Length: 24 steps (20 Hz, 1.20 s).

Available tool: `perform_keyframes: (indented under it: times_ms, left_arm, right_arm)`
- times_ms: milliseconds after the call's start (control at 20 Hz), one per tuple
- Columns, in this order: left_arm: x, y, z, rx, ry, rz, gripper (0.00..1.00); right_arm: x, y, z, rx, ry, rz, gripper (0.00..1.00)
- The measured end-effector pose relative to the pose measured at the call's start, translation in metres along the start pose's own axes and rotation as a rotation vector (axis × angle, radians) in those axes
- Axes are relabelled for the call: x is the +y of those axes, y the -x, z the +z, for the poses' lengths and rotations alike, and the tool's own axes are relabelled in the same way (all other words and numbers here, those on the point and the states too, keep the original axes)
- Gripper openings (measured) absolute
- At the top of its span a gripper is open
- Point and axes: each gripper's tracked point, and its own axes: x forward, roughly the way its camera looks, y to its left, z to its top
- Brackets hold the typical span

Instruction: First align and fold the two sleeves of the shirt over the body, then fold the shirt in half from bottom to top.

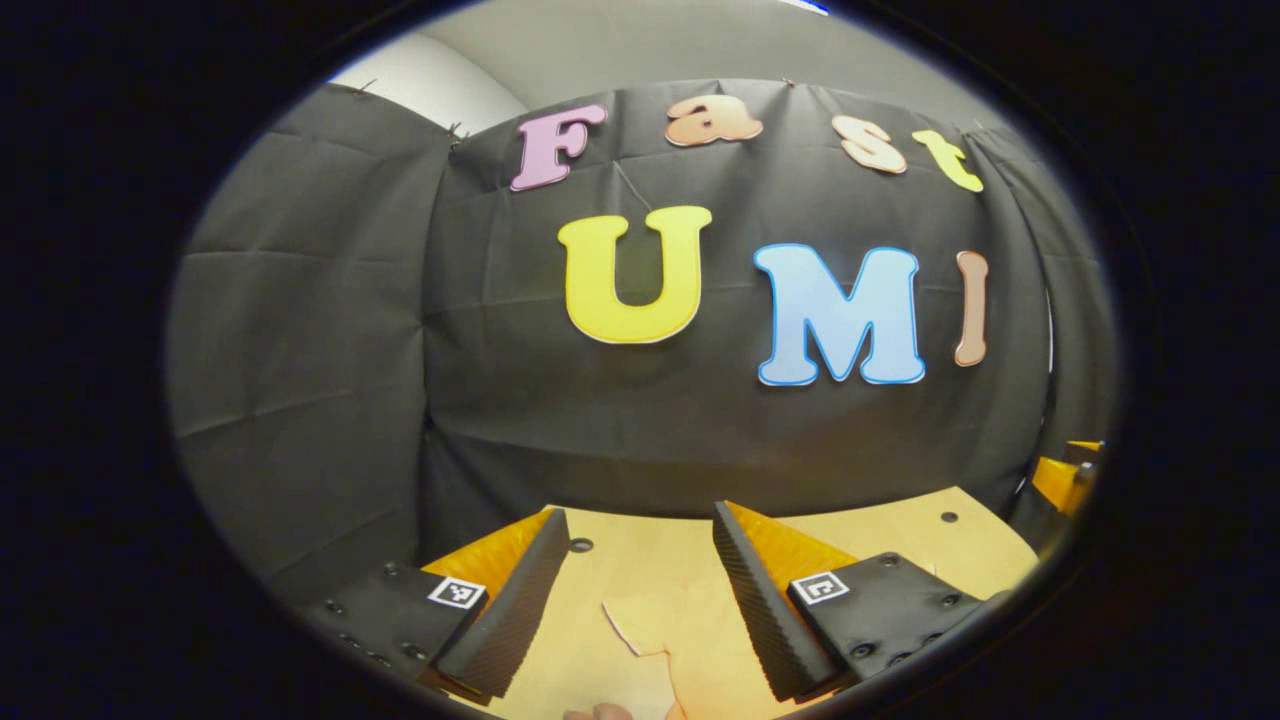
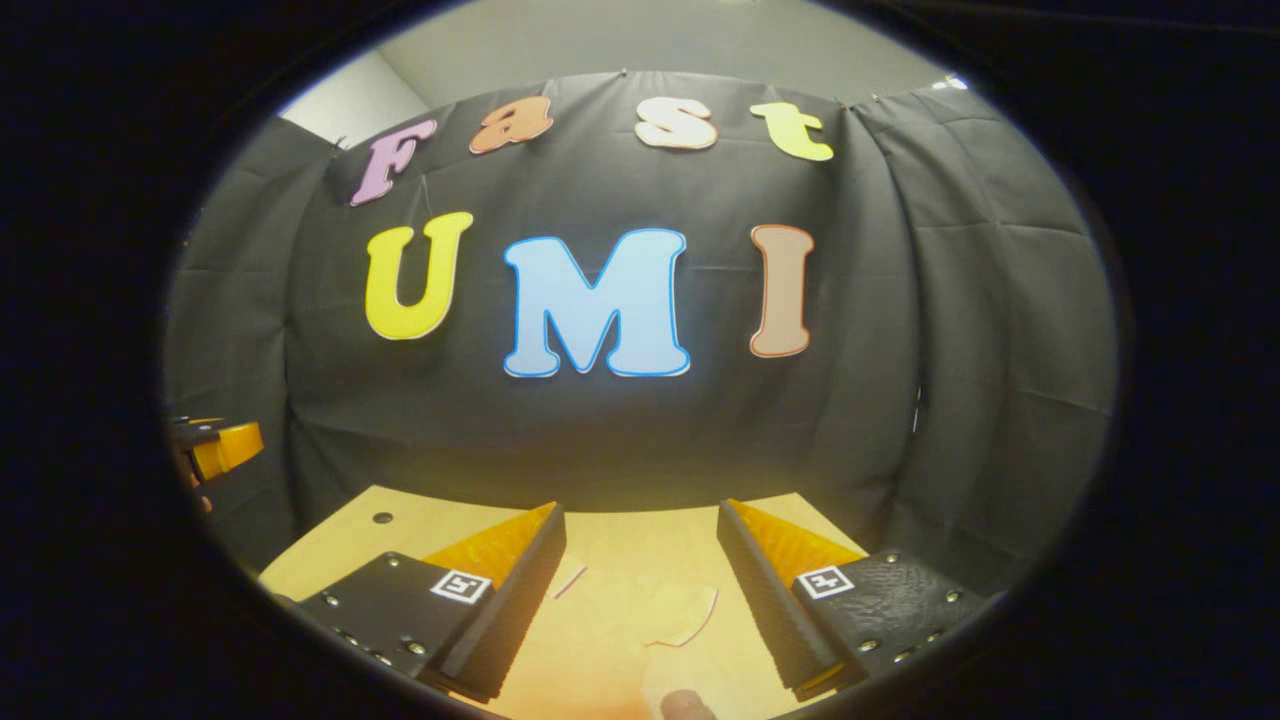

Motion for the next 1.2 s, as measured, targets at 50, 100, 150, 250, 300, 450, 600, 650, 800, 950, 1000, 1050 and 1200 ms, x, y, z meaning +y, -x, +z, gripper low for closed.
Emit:
perform_keyframes:
  times_ms: [50,100,150,250,300,450,600,650,800,950,1000,1050,1200]
  left_arm:
    - [0.001,0.0,0.0,0.0,0.0,0.004,0.94]
    - [0.003,0.0,-0.001,0.002,0.0,0.007,0.94]
    - [0.004,0.0,-0.001,0.004,0.0,0.009,0.94]
    - [0.006,0.001,-0.002,0.006,-0.003,0.012,0.94]
    - [0.007,0.0,-0.001,0.006,-0.006,0.014,0.94]
    - [0.01,-0.001,-0.001,0.008,-0.014,0.02,0.94]
    - [0.011,0.0,-0.001,0.013,-0.018,0.026,0.94]
    - [0.012,0.0,-0.001,0.015,-0.018,0.03,0.94]
    - [0.019,0.002,-0.006,0.029,-0.017,0.05,0.94]
    - [0.022,0.001,-0.004,0.031,-0.026,0.065,0.94]
    - [0.022,0.001,-0.004,0.03,-0.031,0.069,0.94]
    - [0.023,0.002,-0.005,0.029,-0.034,0.074,0.94]
    - [0.026,0.001,-0.006,0.037,-0.034,0.092,0.94]
  right_arm:
    - [0.001,-0.002,-0.001,0.004,0.003,0.003,0.95]
    - [0.001,-0.004,-0.003,0.009,0.008,0.004,0.95]
    - [0.001,-0.006,-0.005,0.018,0.015,0.005,0.95]
    - [-0.001,-0.014,-0.011,0.033,0.022,0.008,0.95]
    - [-0.002,-0.018,-0.014,0.04,0.021,0.011,0.96]
    - [-0.008,-0.036,-0.03,0.085,0.005,0.008,0.94]
    - [-0.017,-0.06,-0.055,0.159,-0.017,0.002,0.95]
    - [-0.02,-0.068,-0.061,0.179,-0.024,-0.001,0.95]
    - [-0.034,-0.099,-0.09,0.247,-0.053,-0.021,0.96]
    - [-0.043,-0.126,-0.129,0.328,-0.046,-0.04,0.96]
    - [-0.045,-0.132,-0.14,0.352,-0.043,-0.04,0.96]
    - [-0.048,-0.138,-0.151,0.38,-0.038,-0.042,0.96]
    - [-0.053,-0.155,-0.188,0.464,-0.039,-0.045,0.96]
